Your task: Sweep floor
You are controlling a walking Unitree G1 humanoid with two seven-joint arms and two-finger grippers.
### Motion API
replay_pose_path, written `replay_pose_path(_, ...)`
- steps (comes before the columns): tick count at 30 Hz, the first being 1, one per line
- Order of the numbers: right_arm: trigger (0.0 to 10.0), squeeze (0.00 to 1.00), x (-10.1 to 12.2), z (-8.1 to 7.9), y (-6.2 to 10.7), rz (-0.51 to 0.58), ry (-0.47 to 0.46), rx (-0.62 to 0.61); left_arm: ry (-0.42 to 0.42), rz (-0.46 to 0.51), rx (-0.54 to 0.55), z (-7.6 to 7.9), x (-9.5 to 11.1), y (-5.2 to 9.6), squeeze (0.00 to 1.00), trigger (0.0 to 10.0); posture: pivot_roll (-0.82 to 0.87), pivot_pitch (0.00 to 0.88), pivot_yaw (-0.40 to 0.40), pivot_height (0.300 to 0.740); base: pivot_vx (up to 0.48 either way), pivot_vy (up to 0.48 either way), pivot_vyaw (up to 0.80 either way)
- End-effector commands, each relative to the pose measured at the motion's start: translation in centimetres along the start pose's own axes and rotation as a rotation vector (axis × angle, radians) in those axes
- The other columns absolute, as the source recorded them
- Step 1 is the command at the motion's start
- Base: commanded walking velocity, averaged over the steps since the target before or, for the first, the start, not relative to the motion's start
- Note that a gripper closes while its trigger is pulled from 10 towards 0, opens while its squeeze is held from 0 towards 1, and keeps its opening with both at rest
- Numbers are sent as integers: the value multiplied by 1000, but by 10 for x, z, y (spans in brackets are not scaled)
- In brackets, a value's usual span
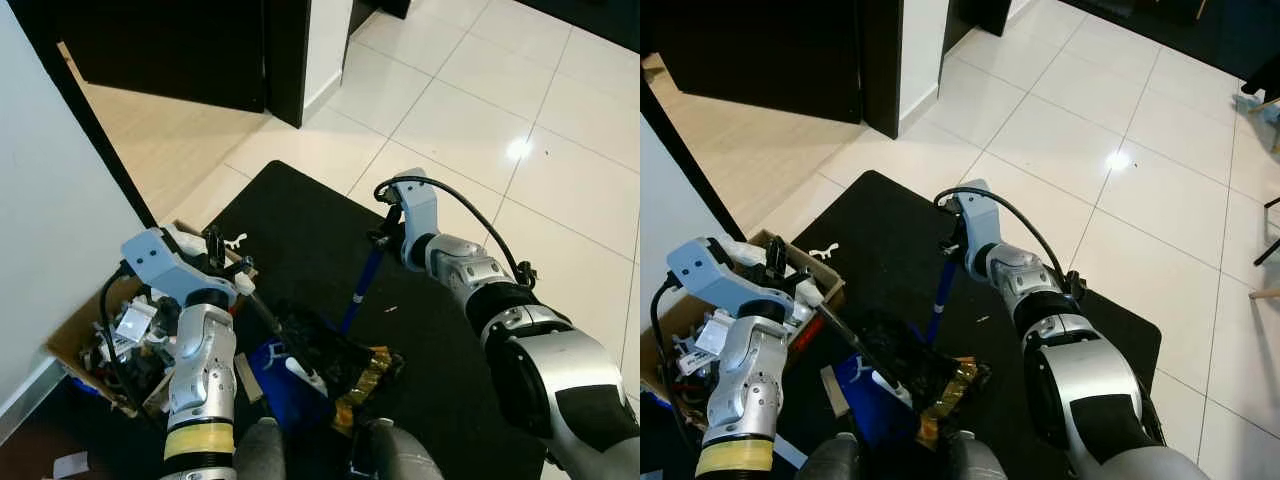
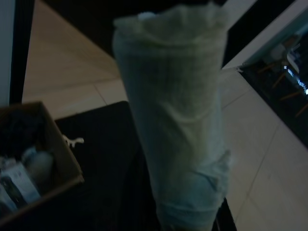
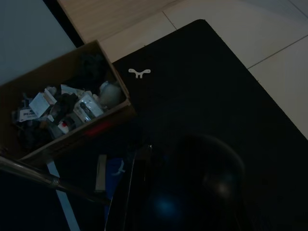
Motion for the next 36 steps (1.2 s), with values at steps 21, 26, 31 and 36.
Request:
replay_pose_path(21,10000,0,-16,21,18,67,-145,24,-569,233,-421,54,144,-9,0,10000,294,189,-137,740,0,0,0)
replay_pose_path(26,10000,0,-18,19,19,52,-98,53,-632,207,-431,56,156,-10,0,10000,292,186,-136,740,0,0,0)
replay_pose_path(31,10000,0,-25,18,21,29,-73,73,-701,114,-436,50,163,-2,0,10000,298,185,-138,740,0,0,0)
replay_pose_path(36,10000,0,-30,15,22,-2,-37,101,-604,89,-527,66,177,9,0,10000,307,183,-147,740,0,0,0)
Point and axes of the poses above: a point about 5 cm out from each wrist's last joint towards the gripper, its own y axis pointing back from the gripper into the wrist, its own x axis along the axis of the wrist's last joint, z = x × y, the point moved 3 cm from there along -y, pointing out of the wrist towards the gripper, and after that the axes turned 12 degrees about y, right-handed, at the moved point
